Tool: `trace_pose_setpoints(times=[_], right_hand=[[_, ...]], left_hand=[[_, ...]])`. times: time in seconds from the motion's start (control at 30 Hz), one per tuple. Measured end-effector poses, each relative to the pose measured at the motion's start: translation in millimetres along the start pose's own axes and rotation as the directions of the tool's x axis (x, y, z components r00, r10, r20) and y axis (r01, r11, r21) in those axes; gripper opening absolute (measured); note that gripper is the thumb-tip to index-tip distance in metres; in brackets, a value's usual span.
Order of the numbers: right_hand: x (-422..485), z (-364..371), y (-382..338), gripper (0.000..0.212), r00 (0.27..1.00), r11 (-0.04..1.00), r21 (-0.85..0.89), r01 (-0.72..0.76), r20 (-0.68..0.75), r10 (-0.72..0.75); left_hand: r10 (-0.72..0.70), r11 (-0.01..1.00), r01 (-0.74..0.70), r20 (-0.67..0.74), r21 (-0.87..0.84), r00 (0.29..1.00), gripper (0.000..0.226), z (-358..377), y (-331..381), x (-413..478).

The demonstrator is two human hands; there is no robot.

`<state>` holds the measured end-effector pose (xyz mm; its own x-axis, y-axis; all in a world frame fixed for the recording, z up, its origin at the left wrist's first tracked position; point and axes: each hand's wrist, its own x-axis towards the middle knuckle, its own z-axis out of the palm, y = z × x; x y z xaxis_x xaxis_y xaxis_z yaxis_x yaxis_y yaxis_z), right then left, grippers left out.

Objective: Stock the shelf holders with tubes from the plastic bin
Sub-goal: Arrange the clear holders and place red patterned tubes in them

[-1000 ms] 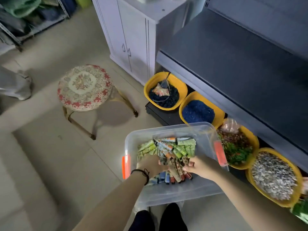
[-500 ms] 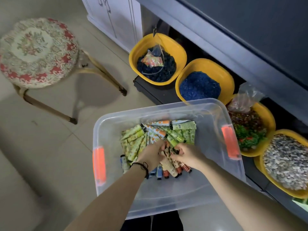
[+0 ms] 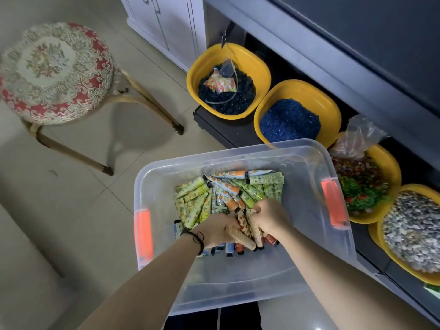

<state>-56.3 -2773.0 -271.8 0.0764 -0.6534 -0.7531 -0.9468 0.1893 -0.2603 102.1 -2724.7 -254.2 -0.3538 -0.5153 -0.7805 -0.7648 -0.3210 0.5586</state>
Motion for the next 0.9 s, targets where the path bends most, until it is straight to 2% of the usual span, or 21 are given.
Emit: trace_pose_setpoints(times=[0.07, 0.1, 0.17, 0.2, 0.23, 0.3, 0.37, 0.43, 0.57, 0.7, 0.73, 0.9], right_hand=[[-2.2, -6.5, 3.9, 0.018, 0.999, 0.995, 0.091, -0.032, 0.015, 0.031], [-3.8, -11.3, 5.3, 0.010, 1.000, 0.993, 0.120, -0.021, 0.019, 0.019], [-12.2, -26.7, 2.5, 0.017, 0.998, 0.986, 0.162, 0.039, 0.040, -0.046], [-18.5, -36.2, -2.1, 0.015, 0.995, 0.981, 0.178, 0.081, 0.041, -0.090], [-24.8, -45.7, -6.8, 0.015, 0.991, 0.974, 0.192, 0.122, 0.026, -0.129], [-41.2, -67.4, -19.5, 0.015, 0.983, 0.953, 0.241, 0.184, -0.038, -0.181], [-62.1, -91.4, -34.0, 0.005, 0.971, 0.934, 0.266, 0.237, -0.103, -0.217], [-87.1, -120.5, -51.1, 0.008, 0.954, 0.923, 0.253, 0.290, -0.155, -0.257], [-147.3, -193.8, -89.8, 0.006, 0.886, 0.900, 0.124, 0.419, -0.273, -0.375], [-223.1, -273.3, -135.7, 0.039, 0.806, 0.852, -0.003, 0.524, -0.322, -0.497], [-242.9, -292.4, -146.6, 0.040, 0.781, 0.840, -0.029, 0.542, -0.351, -0.516], [-344.4, -384.1, -191.6, 0.026, 0.670, 0.800, -0.214, 0.560, -0.450, -0.590]], left_hand=[[0.027, 1.000, -0.027, -0.012, -0.009, 1.000, 0.032, -4.0, 3.1, -5.4], [0.048, 0.999, -0.047, -0.032, 0.027, 0.998, 0.041, -7.5, 4.4, -7.4], [0.091, 0.986, -0.077, -0.090, 0.150, 0.992, 0.068, -17.3, 8.6, -14.0], [0.110, 0.973, -0.081, -0.123, 0.218, 0.986, 0.072, -25.1, 13.0, -20.3], [0.124, 0.962, -0.079, -0.162, 0.260, 0.979, 0.065, -35.0, 18.3, -27.7], [0.150, 0.968, -0.102, -0.201, 0.231, 0.968, 0.048, -56.5, 30.4, -46.3], [0.188, 0.960, -0.138, -0.197, 0.242, 0.962, 0.046, -81.7, 44.8, -71.3], [0.230, 0.947, -0.176, -0.187, 0.267, 0.955, 0.040, -108.3, 57.6, -95.7], [0.334, 0.898, -0.245, -0.201, 0.367, 0.921, 0.042, -167.8, 100.3, -155.5], [0.453, 0.830, -0.309, -0.235, 0.465, 0.860, 0.041, -229.5, 158.0, -230.5], [0.482, 0.813, -0.320, -0.252, 0.487, 0.839, 0.040, -244.5, 174.4, -251.4], [0.642, 0.677, -0.342, -0.295, 0.652, 0.708, 0.040, -313.3, 253.1, -352.7]])
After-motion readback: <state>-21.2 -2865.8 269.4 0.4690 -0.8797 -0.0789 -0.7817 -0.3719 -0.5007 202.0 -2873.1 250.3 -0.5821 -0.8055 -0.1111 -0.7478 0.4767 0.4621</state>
